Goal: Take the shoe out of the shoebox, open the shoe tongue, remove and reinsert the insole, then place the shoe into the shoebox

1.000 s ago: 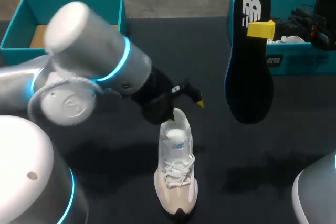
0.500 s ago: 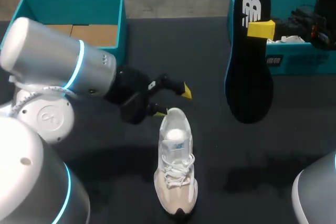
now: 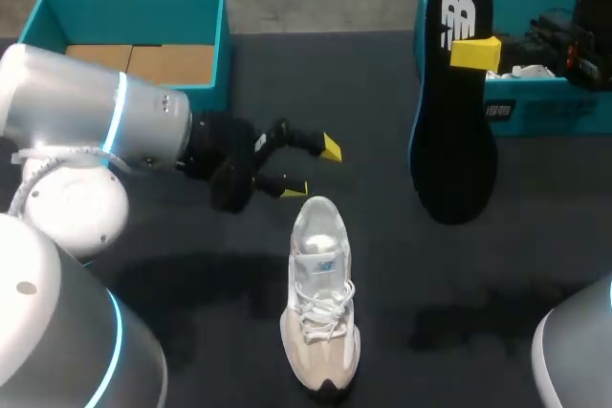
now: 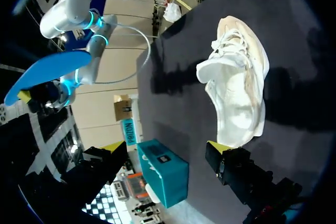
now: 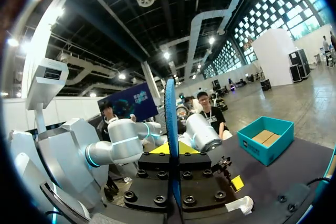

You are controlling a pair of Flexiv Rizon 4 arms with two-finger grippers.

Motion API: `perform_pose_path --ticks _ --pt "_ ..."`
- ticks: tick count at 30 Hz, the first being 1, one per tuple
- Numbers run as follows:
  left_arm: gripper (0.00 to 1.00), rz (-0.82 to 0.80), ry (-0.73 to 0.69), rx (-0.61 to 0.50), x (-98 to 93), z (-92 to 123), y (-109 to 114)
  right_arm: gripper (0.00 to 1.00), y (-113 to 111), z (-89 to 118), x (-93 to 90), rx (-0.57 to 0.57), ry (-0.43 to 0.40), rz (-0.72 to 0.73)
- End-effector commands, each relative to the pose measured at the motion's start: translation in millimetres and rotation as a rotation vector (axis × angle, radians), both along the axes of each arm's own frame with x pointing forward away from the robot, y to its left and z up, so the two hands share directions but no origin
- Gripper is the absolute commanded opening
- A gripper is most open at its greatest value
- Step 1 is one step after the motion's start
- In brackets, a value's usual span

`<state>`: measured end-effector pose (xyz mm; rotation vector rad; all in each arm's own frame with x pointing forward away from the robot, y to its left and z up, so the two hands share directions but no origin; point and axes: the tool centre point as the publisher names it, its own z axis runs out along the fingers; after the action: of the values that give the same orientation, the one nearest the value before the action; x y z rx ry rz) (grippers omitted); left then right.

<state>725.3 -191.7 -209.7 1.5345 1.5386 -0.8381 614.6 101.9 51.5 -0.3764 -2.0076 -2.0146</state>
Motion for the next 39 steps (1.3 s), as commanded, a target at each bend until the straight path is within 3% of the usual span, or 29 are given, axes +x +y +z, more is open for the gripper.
perform_pose_path --ticks 1,16,28,39 --pt "1.00 -0.031 -0.009 -0.107 14.5 -1 8 0.00 2 0 1.1 -0.002 0.001 0.001" --pt "1.00 -0.082 -0.082 -0.293 21.6 29 32 0.00 2 0 1.1 -0.002 0.001 0.001" --pt "1.00 -0.092 -0.132 -0.353 37.5 54 36 0.00 2 0 1.1 -0.002 0.001 0.001" --pt "1.00 -0.135 -0.154 -0.481 54.5 78 38 0.00 2 0 1.1 -0.002 0.001 0.001"
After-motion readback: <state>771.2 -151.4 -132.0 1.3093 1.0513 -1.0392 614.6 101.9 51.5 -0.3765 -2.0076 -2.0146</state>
